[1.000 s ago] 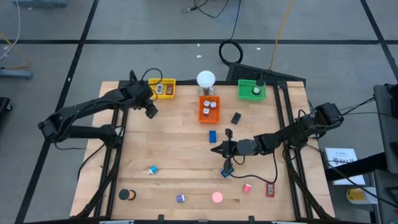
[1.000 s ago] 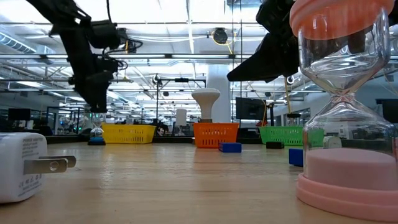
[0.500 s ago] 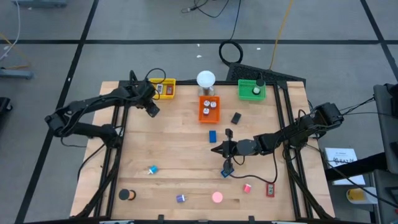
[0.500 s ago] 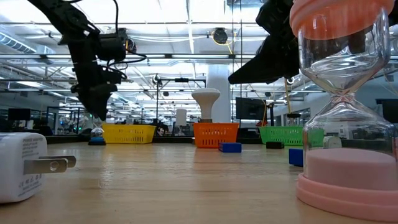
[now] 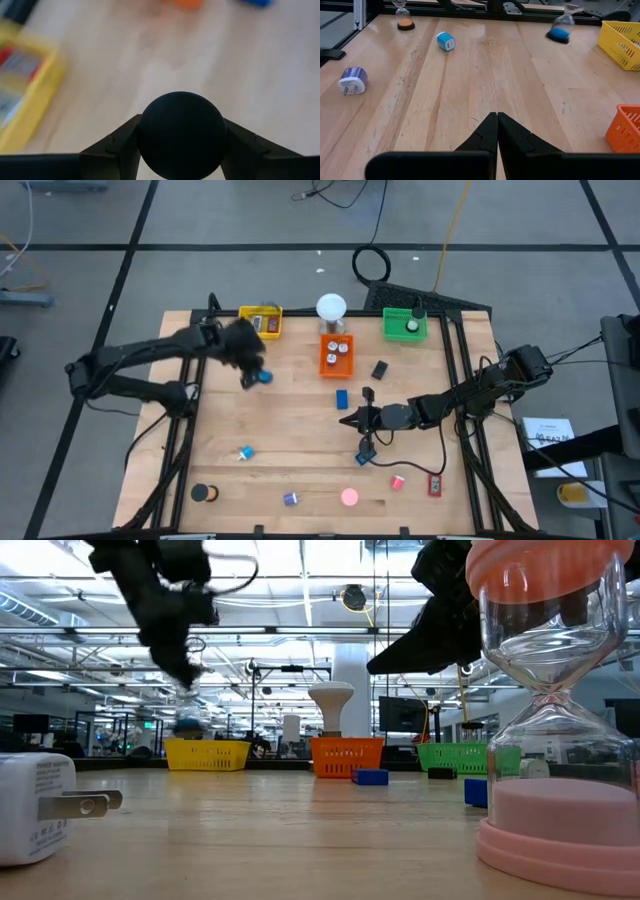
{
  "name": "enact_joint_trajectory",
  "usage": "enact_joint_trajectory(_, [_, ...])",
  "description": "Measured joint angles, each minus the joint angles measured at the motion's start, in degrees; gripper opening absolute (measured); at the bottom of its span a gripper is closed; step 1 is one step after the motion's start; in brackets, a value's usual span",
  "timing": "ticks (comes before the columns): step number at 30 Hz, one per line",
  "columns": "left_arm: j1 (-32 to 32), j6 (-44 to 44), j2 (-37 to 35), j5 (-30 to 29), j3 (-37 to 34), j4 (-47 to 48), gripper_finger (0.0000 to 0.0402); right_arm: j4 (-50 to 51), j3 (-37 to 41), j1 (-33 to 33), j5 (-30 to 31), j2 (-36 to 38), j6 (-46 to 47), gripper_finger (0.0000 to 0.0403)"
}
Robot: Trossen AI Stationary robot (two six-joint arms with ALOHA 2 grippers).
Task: Pick & Place Office items
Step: Put the blue sandglass timer into the green bin
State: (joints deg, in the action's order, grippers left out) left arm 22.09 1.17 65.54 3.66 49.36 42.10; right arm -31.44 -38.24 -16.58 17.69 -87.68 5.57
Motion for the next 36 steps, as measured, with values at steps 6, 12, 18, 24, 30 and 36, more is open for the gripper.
enact_joint_trajectory(6, [-18.3, -2.8, 5.4, -2.7, 0.0, -14.1, 0.021, 0.0, 0.0, 0.0, 0.0, 0.0, 0.0, 0.0002])
enact_joint_trajectory(12, [-23.4, 0.8, 17.2, -3.6, 4.7, -21.4, 0.021, -1.0, 1.0, 0.0, 0.0, 0.0, 0.8, 0.0002])
enact_joint_trajectory(18, [-22.4, 7.7, 29.4, -3.5, 16.4, -18.3, 0.0211, -1.2, 1.6, 0.0, 0.1, 0.0, 0.9, 0.0002])
enact_joint_trajectory(24, [-20.3, 11.8, 37.7, -3.2, 25.5, -14.9, 0.0211, -1.4, 1.6, 0.0, 0.0, 0.0, 0.8, 0.0002])
enact_joint_trajectory(30, [-18.4, 12.8, 41.3, -1.0, 27.1, -14.3, 0.0211, -1.3, 1.6, 0.0, 0.0, 0.0, 0.8, 0.0002])
enact_joint_trajectory(36, [-18.0, 12.9, 41.3, -1.1, 27.0, -13.7, 0.0229, -1.3, 1.6, 0.0, 0.0, 0.0, 0.8, 0.0002])
